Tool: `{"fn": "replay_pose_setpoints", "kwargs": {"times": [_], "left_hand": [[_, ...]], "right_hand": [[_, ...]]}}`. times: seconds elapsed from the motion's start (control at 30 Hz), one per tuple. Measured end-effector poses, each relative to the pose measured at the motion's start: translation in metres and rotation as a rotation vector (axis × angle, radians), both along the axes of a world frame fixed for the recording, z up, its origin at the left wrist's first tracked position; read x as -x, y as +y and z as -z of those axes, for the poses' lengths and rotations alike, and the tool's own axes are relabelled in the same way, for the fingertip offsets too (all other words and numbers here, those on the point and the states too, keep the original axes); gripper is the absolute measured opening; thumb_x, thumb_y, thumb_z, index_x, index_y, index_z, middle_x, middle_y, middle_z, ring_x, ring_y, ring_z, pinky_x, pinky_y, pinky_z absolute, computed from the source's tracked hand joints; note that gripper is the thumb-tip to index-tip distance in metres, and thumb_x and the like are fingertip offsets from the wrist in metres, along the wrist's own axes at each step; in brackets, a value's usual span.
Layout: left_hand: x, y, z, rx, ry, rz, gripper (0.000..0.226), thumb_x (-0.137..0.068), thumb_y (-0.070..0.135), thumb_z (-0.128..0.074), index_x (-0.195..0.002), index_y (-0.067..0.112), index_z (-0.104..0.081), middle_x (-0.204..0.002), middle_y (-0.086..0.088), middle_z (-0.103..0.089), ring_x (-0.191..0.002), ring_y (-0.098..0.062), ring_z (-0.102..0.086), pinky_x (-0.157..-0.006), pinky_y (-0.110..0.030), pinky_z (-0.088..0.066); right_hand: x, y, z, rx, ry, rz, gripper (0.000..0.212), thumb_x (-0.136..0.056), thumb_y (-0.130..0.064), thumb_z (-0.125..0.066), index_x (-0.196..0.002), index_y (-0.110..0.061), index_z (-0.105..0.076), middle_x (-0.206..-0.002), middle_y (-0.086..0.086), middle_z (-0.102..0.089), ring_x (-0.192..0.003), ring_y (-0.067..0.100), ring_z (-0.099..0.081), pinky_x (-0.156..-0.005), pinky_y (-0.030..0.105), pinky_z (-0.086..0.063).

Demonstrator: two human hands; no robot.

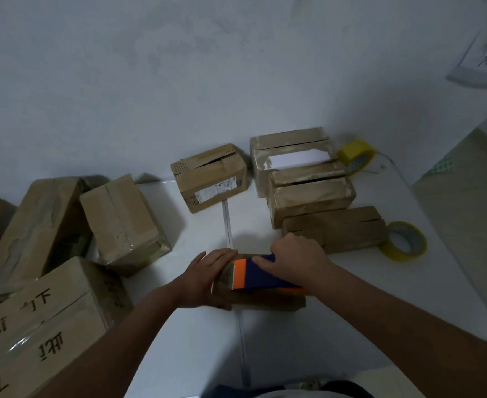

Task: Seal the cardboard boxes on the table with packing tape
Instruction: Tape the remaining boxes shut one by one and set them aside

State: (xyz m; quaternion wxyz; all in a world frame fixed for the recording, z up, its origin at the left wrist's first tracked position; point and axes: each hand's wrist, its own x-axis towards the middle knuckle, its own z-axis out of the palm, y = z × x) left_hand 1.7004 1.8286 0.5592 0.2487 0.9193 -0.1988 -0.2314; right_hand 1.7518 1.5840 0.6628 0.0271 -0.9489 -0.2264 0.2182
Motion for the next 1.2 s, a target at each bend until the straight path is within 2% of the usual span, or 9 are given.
{"fn": "replay_pose_setpoints", "kwargs": {"times": [0.17, 0.4, 0.63, 0.77, 0.83, 0.9, 1.0, 1.1, 1.2], "left_hand": [[-0.001, 0.000, -0.001, -0.025, 0.038, -0.020, 0.113, -0.069, 0.072, -0.071, -0.155, 0.036, -0.007, -0.161, 0.009, -0.016, -0.148, -0.010, -0.015, -0.123, -0.047, -0.007], [-0.002, -0.003, -0.001, -0.050, 0.056, -0.022, 0.114, -0.061, 0.088, -0.059, -0.151, 0.042, -0.006, -0.160, 0.010, -0.018, -0.145, -0.010, -0.020, -0.120, -0.051, -0.018], [-0.010, 0.025, -0.010, -0.138, 0.105, -0.006, 0.112, -0.067, 0.076, -0.070, -0.151, 0.044, -0.003, -0.163, 0.011, -0.011, -0.150, -0.009, -0.010, -0.123, -0.053, -0.008], [-0.021, 0.067, -0.013, -0.219, 0.171, -0.012, 0.119, -0.055, 0.094, -0.056, -0.147, 0.055, 0.009, -0.164, 0.015, 0.001, -0.153, -0.016, -0.002, -0.119, -0.058, -0.018], [-0.023, 0.063, -0.021, -0.304, 0.217, -0.041, 0.118, -0.050, 0.102, -0.043, -0.144, 0.057, 0.012, -0.165, 0.010, 0.004, -0.153, -0.024, 0.004, -0.119, -0.061, -0.012], [-0.020, 0.036, -0.023, -0.374, 0.169, -0.116, 0.125, -0.046, 0.107, -0.014, -0.153, 0.044, 0.005, -0.164, 0.006, 0.012, -0.152, -0.028, 0.011, -0.120, -0.062, -0.003], [-0.006, -0.020, -0.015, -0.317, 0.009, -0.341, 0.118, -0.054, 0.096, 0.019, -0.156, 0.039, 0.003, -0.160, 0.009, 0.024, -0.150, -0.027, 0.018, -0.118, -0.058, 0.003], [0.004, -0.040, 0.003, -0.372, -0.083, -0.417, 0.100, -0.067, 0.083, 0.028, -0.155, 0.039, 0.011, -0.160, 0.008, 0.027, -0.147, -0.028, 0.028, -0.119, -0.056, 0.008], [0.006, -0.039, 0.009, -0.443, -0.115, -0.403, 0.094, -0.069, 0.078, 0.031, -0.153, 0.038, 0.019, -0.161, 0.005, 0.028, -0.145, -0.028, 0.032, -0.119, -0.057, 0.008]], "right_hand": [[-0.014, -0.062, -0.004, 0.036, 0.005, 0.079, 0.059, -0.089, -0.071, -0.038, -0.064, -0.019, -0.047, -0.067, -0.001, -0.050, -0.058, 0.011, -0.049, -0.058, 0.029, -0.044], [-0.003, -0.105, 0.024, 0.038, -0.059, 0.053, 0.065, -0.090, -0.073, -0.031, -0.078, -0.017, -0.061, -0.070, -0.001, -0.055, -0.067, 0.015, -0.057, -0.062, 0.030, -0.048], [0.008, -0.082, 0.031, -0.045, 0.001, 0.103, 0.058, -0.092, -0.069, -0.032, -0.067, -0.020, -0.048, -0.066, -0.002, -0.049, -0.065, 0.016, -0.054, -0.066, 0.032, -0.050], [0.018, -0.055, 0.037, -0.052, -0.010, 0.143, 0.058, -0.094, -0.067, -0.031, -0.069, -0.018, -0.048, -0.070, 0.000, -0.049, -0.068, 0.018, -0.056, -0.066, 0.031, -0.048], [0.018, -0.052, 0.036, -0.041, -0.019, 0.142, 0.057, -0.094, -0.067, -0.030, -0.069, -0.019, -0.047, -0.068, -0.001, -0.047, -0.068, 0.018, -0.055, -0.064, 0.030, -0.046], [0.019, -0.051, 0.035, -0.037, -0.021, 0.138, 0.055, -0.095, -0.066, -0.030, -0.068, -0.020, -0.045, -0.066, -0.002, -0.044, -0.067, 0.018, -0.053, -0.062, 0.029, -0.044], [0.020, -0.051, 0.034, -0.030, -0.025, 0.134, 0.054, -0.095, -0.066, -0.030, -0.065, -0.022, -0.041, -0.066, -0.002, -0.043, -0.066, 0.018, -0.052, -0.063, 0.028, -0.044], [0.021, -0.053, 0.038, -0.053, -0.028, 0.140, 0.057, -0.094, -0.066, -0.030, -0.077, -0.018, -0.054, -0.071, -0.001, -0.050, -0.068, 0.017, -0.056, -0.067, 0.030, -0.049], [0.022, -0.060, 0.048, -0.128, -0.004, 0.170, 0.053, -0.094, -0.067, -0.032, -0.068, -0.023, -0.047, -0.065, -0.005, -0.047, -0.060, 0.013, -0.050, -0.062, 0.027, -0.044]]}}
